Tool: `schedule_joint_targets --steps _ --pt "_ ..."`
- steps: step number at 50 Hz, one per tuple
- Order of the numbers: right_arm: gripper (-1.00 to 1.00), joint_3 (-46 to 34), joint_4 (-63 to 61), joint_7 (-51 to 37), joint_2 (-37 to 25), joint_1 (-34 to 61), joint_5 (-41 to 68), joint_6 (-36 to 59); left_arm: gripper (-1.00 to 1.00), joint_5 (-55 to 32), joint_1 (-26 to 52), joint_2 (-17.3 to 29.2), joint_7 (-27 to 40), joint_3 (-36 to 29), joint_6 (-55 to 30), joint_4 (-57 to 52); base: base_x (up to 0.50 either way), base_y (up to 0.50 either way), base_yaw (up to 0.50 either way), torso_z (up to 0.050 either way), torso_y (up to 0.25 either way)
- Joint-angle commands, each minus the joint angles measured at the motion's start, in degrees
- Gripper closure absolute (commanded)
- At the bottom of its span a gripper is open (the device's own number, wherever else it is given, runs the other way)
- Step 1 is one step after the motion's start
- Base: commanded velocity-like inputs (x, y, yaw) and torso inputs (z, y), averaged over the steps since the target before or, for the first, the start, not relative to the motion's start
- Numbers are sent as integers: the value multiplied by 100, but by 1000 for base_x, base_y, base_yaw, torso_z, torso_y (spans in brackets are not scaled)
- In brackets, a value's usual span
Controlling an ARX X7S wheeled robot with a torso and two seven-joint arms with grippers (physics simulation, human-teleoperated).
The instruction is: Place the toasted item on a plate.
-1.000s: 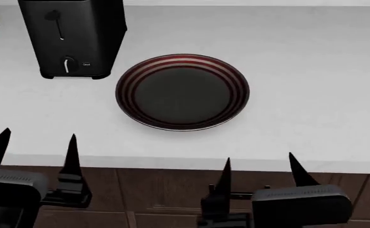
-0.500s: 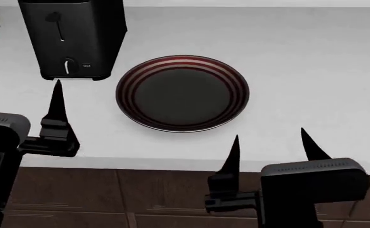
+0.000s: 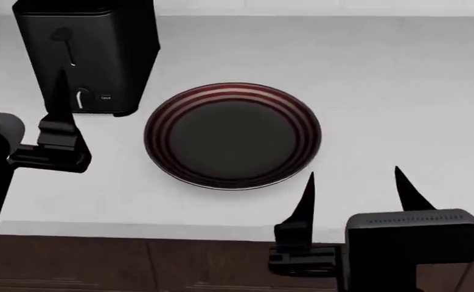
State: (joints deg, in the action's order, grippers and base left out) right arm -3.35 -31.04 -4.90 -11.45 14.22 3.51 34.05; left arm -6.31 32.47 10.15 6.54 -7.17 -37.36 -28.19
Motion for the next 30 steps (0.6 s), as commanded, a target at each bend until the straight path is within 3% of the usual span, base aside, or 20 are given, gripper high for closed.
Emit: schedule_joint_targets --steps 1,30 --pt "-100 3 34 -33 0 -20 65 -87 -100 -44 145 47 48 13 -128 -92 234 0 0 0 0" --pt "-100 -41 -76 -133 -65 -65 148 -79 -100 -493 606 192 151 502 -1513 -1156 240 0 0 0 0"
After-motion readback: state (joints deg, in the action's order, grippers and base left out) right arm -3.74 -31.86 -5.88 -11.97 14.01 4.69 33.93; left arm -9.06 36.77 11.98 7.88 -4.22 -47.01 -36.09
